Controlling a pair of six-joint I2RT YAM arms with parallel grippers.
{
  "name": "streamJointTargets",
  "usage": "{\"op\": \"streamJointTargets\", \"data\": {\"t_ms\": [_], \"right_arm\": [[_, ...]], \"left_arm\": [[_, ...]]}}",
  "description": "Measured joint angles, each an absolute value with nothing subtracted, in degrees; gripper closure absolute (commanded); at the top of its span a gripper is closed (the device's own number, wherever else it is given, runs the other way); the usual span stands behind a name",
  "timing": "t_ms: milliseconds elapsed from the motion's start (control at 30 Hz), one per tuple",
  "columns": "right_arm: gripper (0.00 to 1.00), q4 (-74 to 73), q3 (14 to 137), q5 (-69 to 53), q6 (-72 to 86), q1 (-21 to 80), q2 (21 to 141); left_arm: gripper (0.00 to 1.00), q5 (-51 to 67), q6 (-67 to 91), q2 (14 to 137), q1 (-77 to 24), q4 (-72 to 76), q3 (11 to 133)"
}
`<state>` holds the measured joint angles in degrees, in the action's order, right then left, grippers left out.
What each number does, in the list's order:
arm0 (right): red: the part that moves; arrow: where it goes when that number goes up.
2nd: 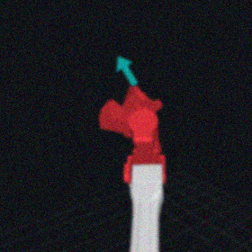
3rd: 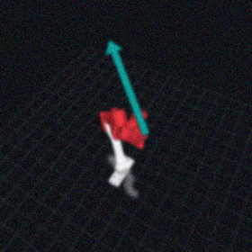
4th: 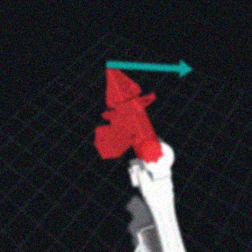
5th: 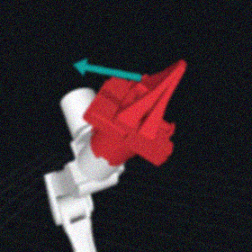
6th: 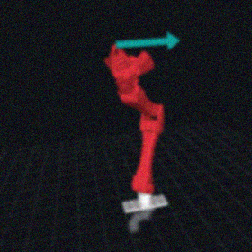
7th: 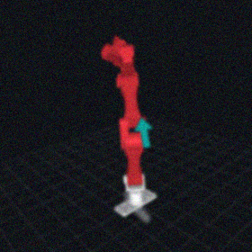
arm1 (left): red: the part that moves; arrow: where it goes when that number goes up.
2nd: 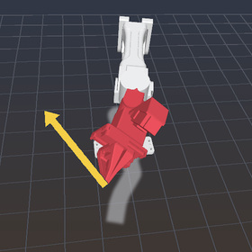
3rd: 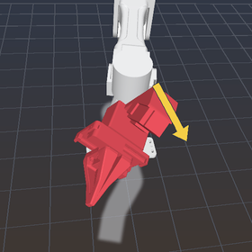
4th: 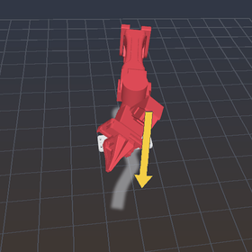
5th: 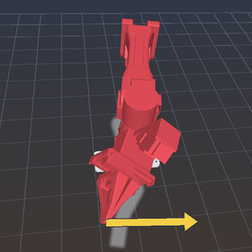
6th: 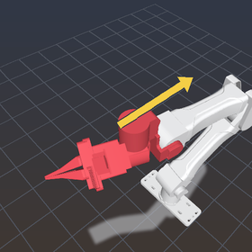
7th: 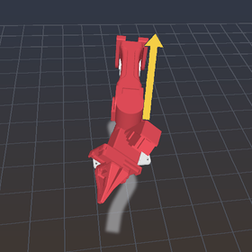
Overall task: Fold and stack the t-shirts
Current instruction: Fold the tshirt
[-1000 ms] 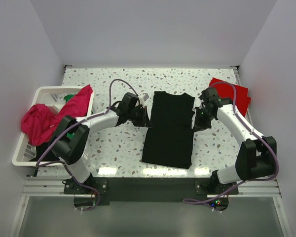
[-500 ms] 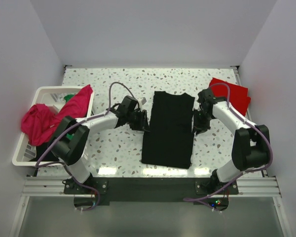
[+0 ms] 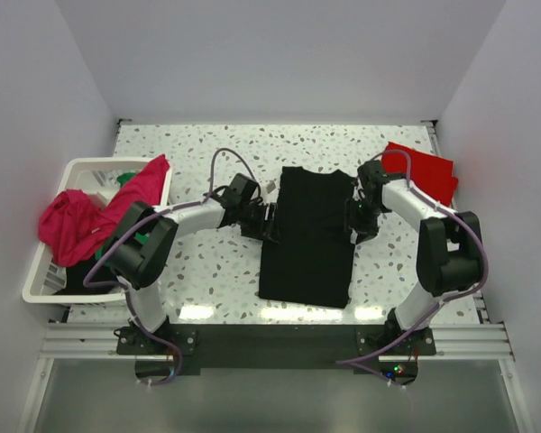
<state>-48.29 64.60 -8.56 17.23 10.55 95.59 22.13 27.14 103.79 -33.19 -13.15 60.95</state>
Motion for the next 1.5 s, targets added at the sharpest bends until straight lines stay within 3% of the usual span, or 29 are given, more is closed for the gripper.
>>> {"op": "streamJointTargets", "data": {"t_ms": [200,367,467,567,667,767,833,867,967,1067,1233,1500], "right_arm": [[0.46,-47.97,63.07,-8.49,16.86,10.55,97.08],[0.5,-47.33,62.5,-8.51,16.88,10.55,97.54],[0.53,-46.35,62.28,-8.54,16.84,10.55,98.61],[0.64,-45.56,61.95,-8.54,16.75,10.55,99.57],[0.8,-45.08,61.36,-8.56,16.47,10.55,100.25],[0.83,-45.12,61.25,-8.58,16.47,10.55,100.25],[0.73,-45.08,61.1,-8.56,16.58,10.55,100.2],[0.62,-45.08,60.99,-8.54,16.69,10.55,100.12],[0.52,-45.65,60.47,-8.32,16.56,10.55,99.57],[0.48,-46.57,59.33,-8.25,16.43,10.55,96.82],[0.48,-48.36,53.52,-10.46,16.43,10.55,85.12],[0.49,-51.31,47.0,-15.05,21.56,17.02,76.86]], "left_arm": [[0.45,22.39,26.24,104.77,-33.19,-14.31,61.47],[0.51,23.46,26.13,104.77,-33.19,-14.22,61.49],[0.6,24.4,26.24,104.77,-33.19,-13.78,61.49],[0.7,25.17,26.44,104.79,-33.26,-13.02,61.49],[0.9,25.61,26.63,104.79,-33.41,-12.43,61.45],[0.94,25.93,26.48,104.79,-33.45,-11.57,61.14],[0.88,25.93,26.39,104.79,-33.45,-11.4,61.1],[0.68,25.74,26.39,104.79,-33.45,-11.42,61.1],[0.41,23.38,26.81,104.79,-33.45,-12.16,61.08],[0.32,20.25,27.94,104.6,-33.45,-13.67,61.06],[0.25,14.83,29.43,98.67,-33.93,-15.14,57.14],[0.3,12.82,33.5,85.08,-45.1,-15.33,46.3]]}}
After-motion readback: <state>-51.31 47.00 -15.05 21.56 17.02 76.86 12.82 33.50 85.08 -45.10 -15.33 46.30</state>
